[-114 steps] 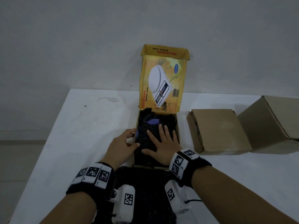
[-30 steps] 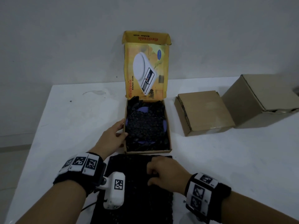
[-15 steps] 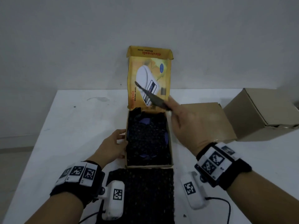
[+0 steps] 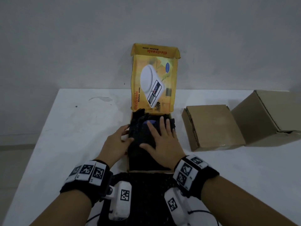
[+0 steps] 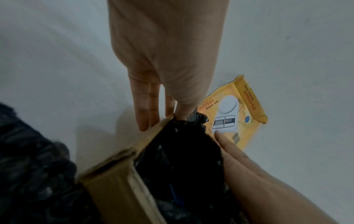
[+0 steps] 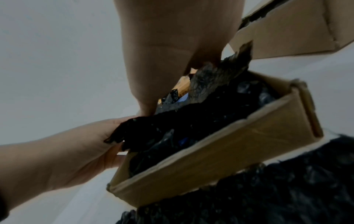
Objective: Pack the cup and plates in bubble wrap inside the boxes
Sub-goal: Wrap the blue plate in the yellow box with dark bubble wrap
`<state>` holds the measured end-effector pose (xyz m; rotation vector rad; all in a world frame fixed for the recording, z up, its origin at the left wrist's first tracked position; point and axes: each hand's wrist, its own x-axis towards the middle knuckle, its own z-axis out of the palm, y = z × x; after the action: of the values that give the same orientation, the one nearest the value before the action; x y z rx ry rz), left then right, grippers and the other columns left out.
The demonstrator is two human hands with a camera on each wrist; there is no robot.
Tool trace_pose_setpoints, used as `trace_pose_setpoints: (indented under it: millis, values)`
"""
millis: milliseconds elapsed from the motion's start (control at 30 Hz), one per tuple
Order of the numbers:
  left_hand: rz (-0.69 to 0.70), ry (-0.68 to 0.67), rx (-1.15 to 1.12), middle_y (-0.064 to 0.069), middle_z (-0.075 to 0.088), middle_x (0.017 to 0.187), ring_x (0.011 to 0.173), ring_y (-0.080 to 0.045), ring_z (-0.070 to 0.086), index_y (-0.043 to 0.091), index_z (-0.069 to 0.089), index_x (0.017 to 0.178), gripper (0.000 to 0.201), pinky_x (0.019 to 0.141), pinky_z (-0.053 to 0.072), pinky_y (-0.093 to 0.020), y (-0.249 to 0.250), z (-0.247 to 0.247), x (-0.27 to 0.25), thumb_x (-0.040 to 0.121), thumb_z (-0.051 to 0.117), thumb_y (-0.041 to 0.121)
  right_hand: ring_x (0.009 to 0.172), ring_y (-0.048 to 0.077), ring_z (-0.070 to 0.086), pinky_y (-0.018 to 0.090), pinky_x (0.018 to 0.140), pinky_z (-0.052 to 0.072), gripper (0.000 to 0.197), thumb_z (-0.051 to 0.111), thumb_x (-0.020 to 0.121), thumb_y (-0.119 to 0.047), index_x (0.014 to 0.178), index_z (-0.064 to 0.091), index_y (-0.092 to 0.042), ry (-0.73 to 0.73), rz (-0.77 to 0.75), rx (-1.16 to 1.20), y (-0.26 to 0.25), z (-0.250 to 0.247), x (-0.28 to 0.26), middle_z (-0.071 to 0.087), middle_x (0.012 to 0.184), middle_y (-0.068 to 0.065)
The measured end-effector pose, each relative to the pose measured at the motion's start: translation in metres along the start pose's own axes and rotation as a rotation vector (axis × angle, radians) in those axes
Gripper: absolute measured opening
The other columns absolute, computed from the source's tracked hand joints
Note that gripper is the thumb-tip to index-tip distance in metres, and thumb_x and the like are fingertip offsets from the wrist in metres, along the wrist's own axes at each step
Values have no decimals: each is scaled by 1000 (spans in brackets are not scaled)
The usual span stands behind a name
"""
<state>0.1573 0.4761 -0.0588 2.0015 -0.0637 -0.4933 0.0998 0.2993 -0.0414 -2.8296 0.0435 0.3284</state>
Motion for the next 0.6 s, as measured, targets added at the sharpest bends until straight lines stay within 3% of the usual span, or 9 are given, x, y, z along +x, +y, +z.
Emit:
trace_pose_setpoints:
  millis: [67, 133, 233, 333, 433, 500, 600]
  values:
    - [32, 31, 114, 4, 61, 126, 100, -22, 64, 37, 41, 137, 55, 83, 56, -43, -1, 1, 2, 88, 61, 21, 140, 37, -27, 51, 113, -11, 103, 21, 67, -91, 147, -17, -38, -88, 30, -57, -1, 8, 7, -29, 153, 14]
    - [85, 55, 209, 4, 59, 129, 92, -18, 66, 35, 34, 142, 61, 85, 54, -39, 0, 2, 2, 88, 61, 22, 136, 39, -33, 53, 111, -16, 107, 26, 65, -92, 144, -23, -39, -158, 45, -75, -4, 18, 10, -36, 150, 14]
    - [164, 88, 284, 9, 56, 130, 75, -10, 65, 35, 24, 146, 71, 78, 50, -29, 0, 4, 1, 88, 62, 21, 133, 37, -38, 54, 112, -18, 116, -5, 44, -96, 143, -26, -39, -188, 58, -102, -4, 31, 14, -38, 148, 13]
    - [225, 126, 360, 7, 58, 128, 79, -13, 64, 36, 38, 137, 57, 76, 44, -26, -4, 7, 1, 88, 60, 19, 132, 36, -39, 52, 109, -21, 118, -19, 36, -94, 139, -29, -40, -160, 58, -92, -2, 39, 15, -38, 148, 13]
    - [234, 140, 412, 0, 60, 126, 93, -21, 63, 27, 50, 131, 45, 79, 42, -26, -7, 10, 4, 88, 59, 17, 134, 36, -38, 52, 109, -21, 116, -16, 38, -94, 139, -28, -40, -170, 49, -76, -4, 37, 16, -38, 149, 11]
    - [242, 140, 410, 3, 56, 131, 95, -23, 63, 32, 41, 137, 55, 81, 44, -28, -6, 10, 3, 88, 59, 18, 135, 36, -37, 51, 109, -20, 116, -7, 43, -94, 144, -23, -39, -187, 39, -62, -4, 32, 16, -36, 150, 11]
    - [291, 150, 395, 6, 54, 131, 82, -22, 65, 37, 36, 134, 56, 74, 48, -31, -6, 8, -1, 86, 62, 23, 140, 31, -28, 48, 115, -12, 101, 24, 70, -85, 150, -7, -32, -180, 28, 73, -1, 15, 8, -27, 155, 9]
